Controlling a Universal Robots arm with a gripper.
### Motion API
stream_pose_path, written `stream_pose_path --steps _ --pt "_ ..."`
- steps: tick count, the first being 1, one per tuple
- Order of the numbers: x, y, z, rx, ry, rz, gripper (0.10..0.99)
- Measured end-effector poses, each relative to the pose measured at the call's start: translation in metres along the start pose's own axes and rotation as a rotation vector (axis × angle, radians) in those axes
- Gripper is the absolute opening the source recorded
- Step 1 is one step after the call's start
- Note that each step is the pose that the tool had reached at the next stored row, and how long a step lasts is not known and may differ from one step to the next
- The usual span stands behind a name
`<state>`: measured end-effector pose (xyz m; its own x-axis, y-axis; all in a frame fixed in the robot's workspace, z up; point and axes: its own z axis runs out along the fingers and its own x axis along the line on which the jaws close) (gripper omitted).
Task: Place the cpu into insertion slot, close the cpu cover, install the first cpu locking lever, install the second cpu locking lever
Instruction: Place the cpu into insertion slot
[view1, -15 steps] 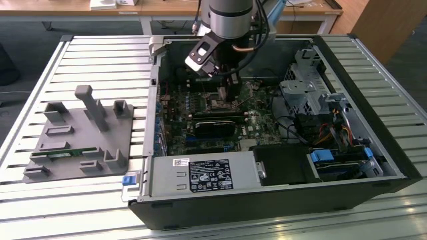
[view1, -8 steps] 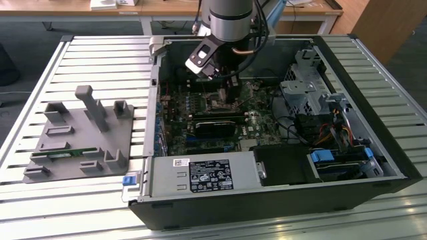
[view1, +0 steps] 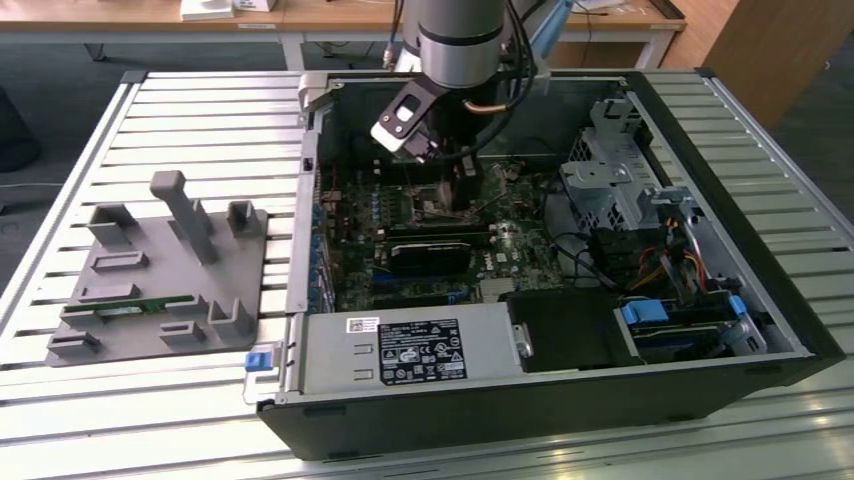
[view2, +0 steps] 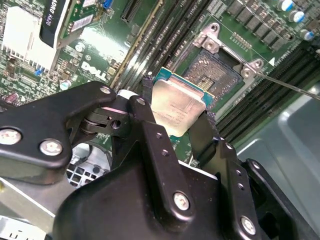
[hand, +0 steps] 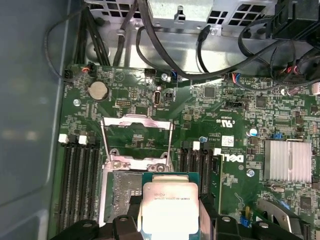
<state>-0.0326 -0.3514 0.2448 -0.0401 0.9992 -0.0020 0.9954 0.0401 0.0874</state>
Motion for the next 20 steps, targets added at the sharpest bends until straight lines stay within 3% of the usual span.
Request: stream_pose_path --steps 4,13,20 --pt "0.0014 -0.0002 0.0033 -0.001 -0.0202 -0.002 0.537" --pt "0.0148 -0.0011 0.0092 -0.002 -0.0225 0.019 0.537" --pt "0.0195 -0.0076 0.0162 -0.003 -0.0224 0.020 0.537"
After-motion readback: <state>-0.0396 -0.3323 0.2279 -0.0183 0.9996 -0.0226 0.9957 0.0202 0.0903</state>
